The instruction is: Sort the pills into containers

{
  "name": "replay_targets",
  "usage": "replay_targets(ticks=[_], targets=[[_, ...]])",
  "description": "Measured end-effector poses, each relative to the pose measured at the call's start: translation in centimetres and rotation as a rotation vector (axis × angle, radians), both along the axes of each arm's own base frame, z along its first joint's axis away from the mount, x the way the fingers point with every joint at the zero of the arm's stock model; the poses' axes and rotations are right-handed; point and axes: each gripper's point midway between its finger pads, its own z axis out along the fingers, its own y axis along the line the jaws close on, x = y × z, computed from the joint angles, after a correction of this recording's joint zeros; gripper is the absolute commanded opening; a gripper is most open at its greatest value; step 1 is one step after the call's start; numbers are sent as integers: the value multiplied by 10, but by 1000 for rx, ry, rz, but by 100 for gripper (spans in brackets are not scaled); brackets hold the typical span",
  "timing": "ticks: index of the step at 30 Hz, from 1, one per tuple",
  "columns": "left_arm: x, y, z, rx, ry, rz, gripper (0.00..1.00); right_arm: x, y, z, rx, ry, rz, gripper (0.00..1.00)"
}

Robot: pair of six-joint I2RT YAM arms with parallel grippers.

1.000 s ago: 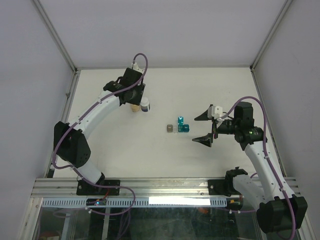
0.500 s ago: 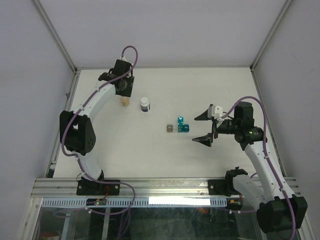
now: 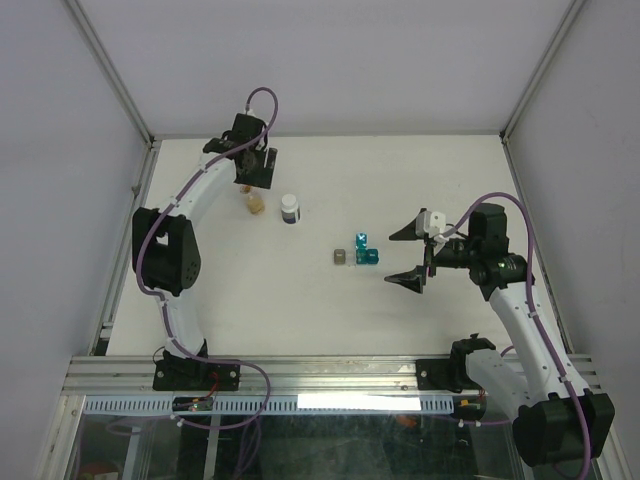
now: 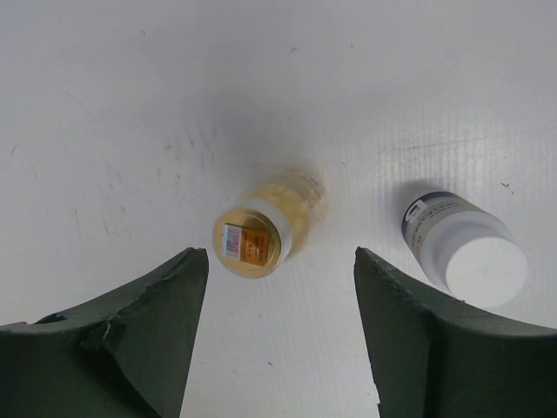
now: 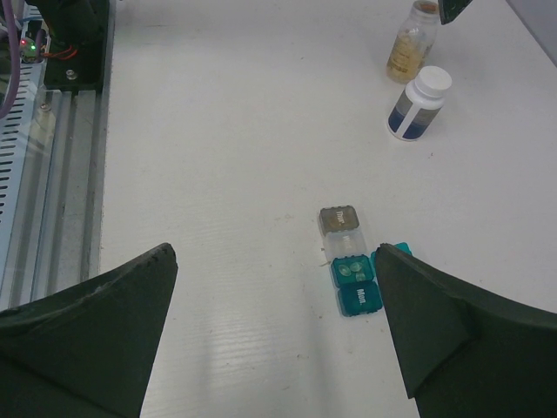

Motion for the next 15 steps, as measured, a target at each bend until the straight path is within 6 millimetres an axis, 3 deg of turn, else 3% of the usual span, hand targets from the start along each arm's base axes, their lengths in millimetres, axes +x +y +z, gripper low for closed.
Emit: replay_targets(ticks=[10,13,15], targets=[[1,-15,17,-87,-33,-31,73,1,0,1,3,1,-3,100],[-19,-28,38,-197,-86,-69,73,2,1,2,12,11,-7,99],[-45,-40,59,-302,-149,-115,73,4,2,2,28,37,-20,99]])
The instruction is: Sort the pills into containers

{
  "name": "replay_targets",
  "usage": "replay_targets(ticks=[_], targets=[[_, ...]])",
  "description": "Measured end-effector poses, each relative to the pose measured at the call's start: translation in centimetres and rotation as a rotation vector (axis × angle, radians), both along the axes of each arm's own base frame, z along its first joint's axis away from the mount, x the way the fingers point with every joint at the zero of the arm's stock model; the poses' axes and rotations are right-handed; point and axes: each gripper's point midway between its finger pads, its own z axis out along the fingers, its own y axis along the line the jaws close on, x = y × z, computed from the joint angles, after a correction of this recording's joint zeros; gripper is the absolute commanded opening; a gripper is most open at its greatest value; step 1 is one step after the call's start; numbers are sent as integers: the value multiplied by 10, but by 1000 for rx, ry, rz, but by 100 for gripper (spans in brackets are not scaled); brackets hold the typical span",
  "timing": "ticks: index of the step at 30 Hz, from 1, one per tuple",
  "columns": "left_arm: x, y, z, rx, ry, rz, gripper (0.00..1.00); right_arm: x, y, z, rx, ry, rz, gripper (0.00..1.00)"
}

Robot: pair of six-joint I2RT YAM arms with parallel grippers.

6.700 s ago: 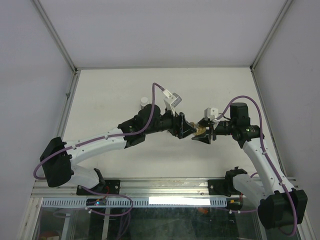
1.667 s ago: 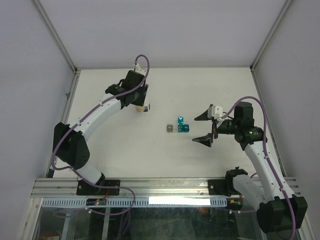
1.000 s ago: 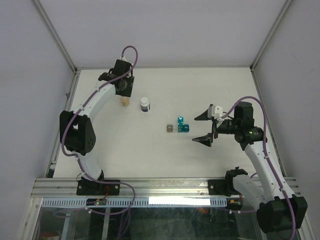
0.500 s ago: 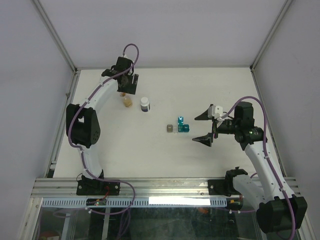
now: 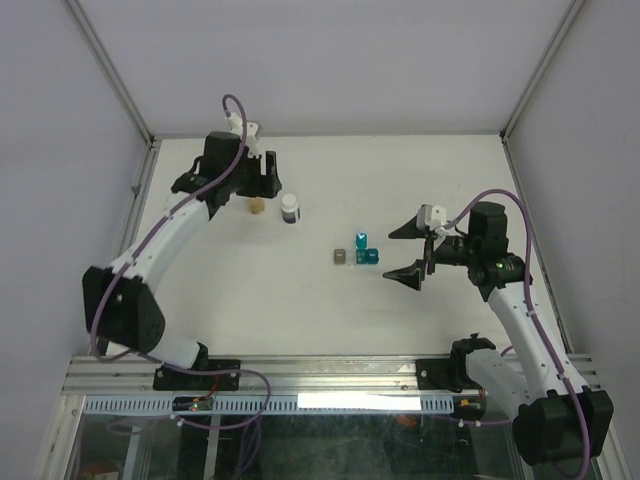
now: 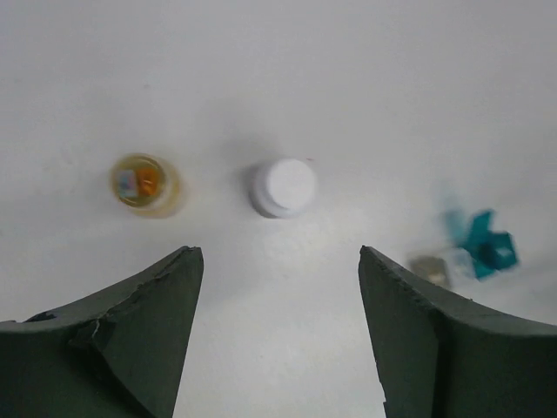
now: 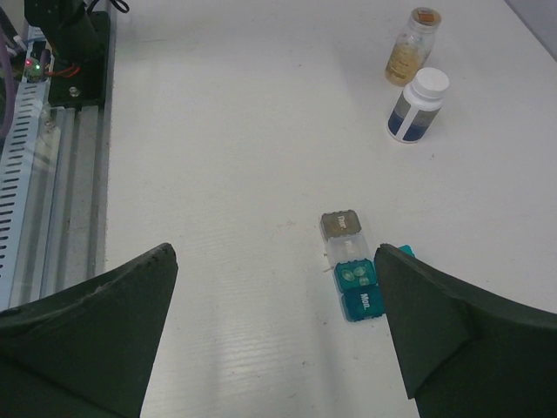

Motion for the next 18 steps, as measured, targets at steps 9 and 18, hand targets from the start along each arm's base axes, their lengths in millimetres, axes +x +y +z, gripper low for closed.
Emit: replay_targets(ticks=[9,18], targets=[[-170,-115,60,-475,-454,-563,73,23,0,-6,58,150,-112,99],[-219,-111,-42,-455,-523,-700,99,49,-9,-11,106,296,-243,100]])
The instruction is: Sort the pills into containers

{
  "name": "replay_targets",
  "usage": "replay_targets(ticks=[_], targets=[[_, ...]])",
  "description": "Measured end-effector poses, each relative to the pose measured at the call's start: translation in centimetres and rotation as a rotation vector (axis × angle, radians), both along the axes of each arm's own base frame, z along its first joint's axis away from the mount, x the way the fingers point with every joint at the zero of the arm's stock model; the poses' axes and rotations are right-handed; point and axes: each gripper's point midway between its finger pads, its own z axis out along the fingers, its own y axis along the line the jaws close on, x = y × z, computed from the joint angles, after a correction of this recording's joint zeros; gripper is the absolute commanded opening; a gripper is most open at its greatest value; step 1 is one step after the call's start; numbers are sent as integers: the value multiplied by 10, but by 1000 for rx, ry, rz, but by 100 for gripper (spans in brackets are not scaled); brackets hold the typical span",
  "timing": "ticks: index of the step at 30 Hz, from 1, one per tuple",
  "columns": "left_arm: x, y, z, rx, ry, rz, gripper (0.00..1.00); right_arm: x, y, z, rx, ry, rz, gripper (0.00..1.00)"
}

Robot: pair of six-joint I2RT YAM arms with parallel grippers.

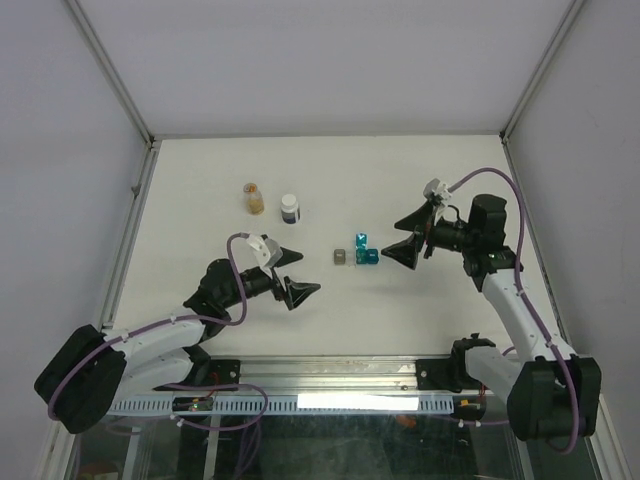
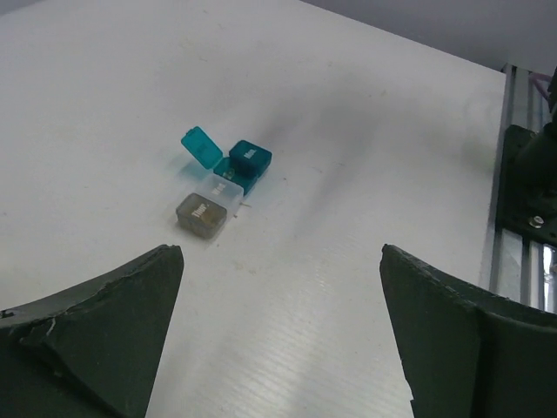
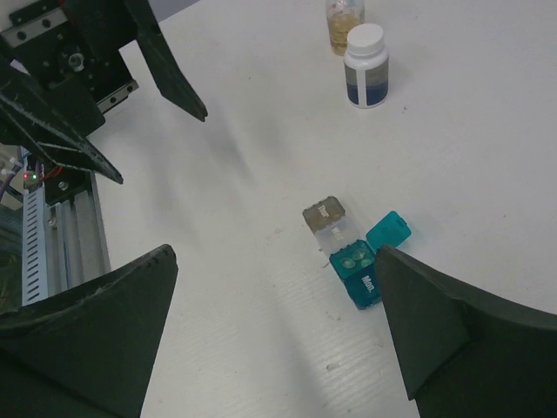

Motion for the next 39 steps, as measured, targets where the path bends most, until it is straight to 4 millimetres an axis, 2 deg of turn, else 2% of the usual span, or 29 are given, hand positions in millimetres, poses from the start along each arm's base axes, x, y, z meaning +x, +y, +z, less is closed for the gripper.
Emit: replay_targets(ticks=[4,6,10,12,14,18,19,23,28,35,39], targets=[[9,-4,2,26,-138,-11,99,15,-1,-18,-8,92,-20,97],[15,-10,-8,68,-172,-36,99,30,0,-30,-35,156,-31,89],[23,-20,-48,174,-177,-92,97,69,2,-55,-112,268,-58,77],[25,-23,-64,216,-181,-123,95,82,3,-68,-140,302,-79,64],[28,-29,-71,241,-185,-148,93,89,4,-85,-170,351,-102,48],[48,-47,-64,255,-240,-175,90,98,10,-115,-223,448,-130,25],[53,-51,-64,258,-251,-180,89,99,11,-121,-234,469,-136,22],[66,-61,-77,287,-238,-194,89,101,13,-137,-262,526,-157,21],[76,-68,-100,339,-182,-208,86,109,12,-147,-279,555,-178,19],[88,-73,-109,377,-135,-198,85,114,12,-161,-288,606,-180,17],[96,-75,-121,415,-87,-185,82,113,12,-165,-292,626,-177,17]])
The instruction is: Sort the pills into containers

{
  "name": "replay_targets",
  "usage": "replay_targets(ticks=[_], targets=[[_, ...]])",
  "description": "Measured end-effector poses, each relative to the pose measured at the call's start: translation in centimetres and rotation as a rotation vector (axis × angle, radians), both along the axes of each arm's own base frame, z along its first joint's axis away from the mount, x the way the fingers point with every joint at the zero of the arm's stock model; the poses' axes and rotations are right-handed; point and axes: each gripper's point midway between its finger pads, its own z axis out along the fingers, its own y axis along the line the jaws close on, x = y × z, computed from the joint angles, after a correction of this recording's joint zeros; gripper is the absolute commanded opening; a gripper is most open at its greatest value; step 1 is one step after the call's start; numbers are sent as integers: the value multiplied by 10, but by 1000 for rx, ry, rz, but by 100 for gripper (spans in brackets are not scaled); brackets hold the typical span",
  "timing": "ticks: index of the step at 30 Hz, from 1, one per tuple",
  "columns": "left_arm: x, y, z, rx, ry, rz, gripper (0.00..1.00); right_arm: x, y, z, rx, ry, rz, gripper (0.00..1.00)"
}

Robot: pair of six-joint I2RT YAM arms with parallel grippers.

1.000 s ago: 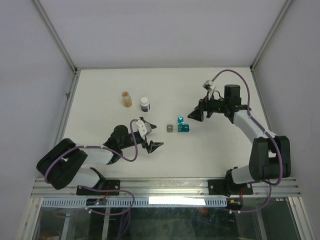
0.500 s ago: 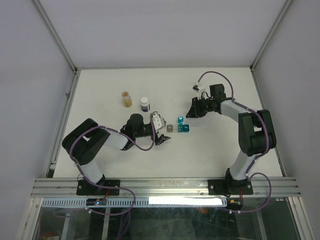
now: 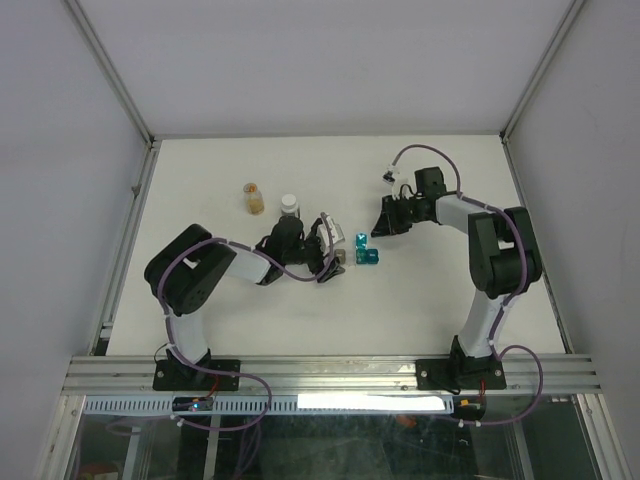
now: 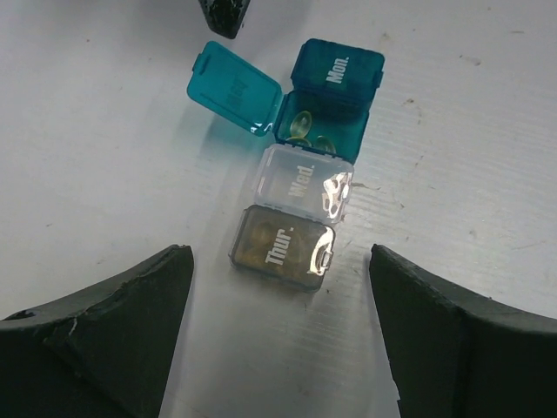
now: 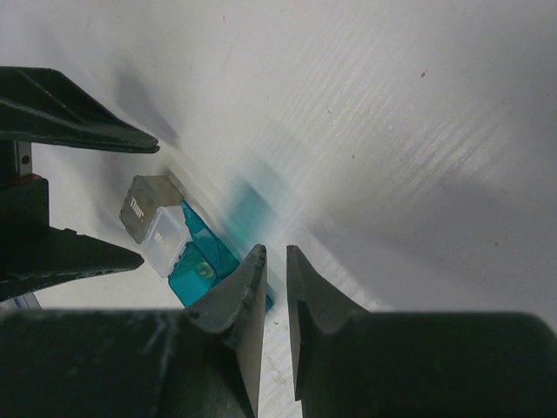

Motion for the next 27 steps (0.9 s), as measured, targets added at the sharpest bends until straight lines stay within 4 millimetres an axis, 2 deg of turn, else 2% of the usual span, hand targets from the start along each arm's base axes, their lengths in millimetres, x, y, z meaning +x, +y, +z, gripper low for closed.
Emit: replay_targets(ticks=[3,10,18,27], targets=[[5,0,-8,30,30,19,78,0,2,0,9,11,6,17],[15,-6,-8,38,31,32,65,1,4,-4,20,37,14,17],[14,-8,-9,41,35,21,51,-4,9,-14,45,95,20,16],[14,-10,-9,41,38,5,45,-14,22,-1,146,121,81,15]])
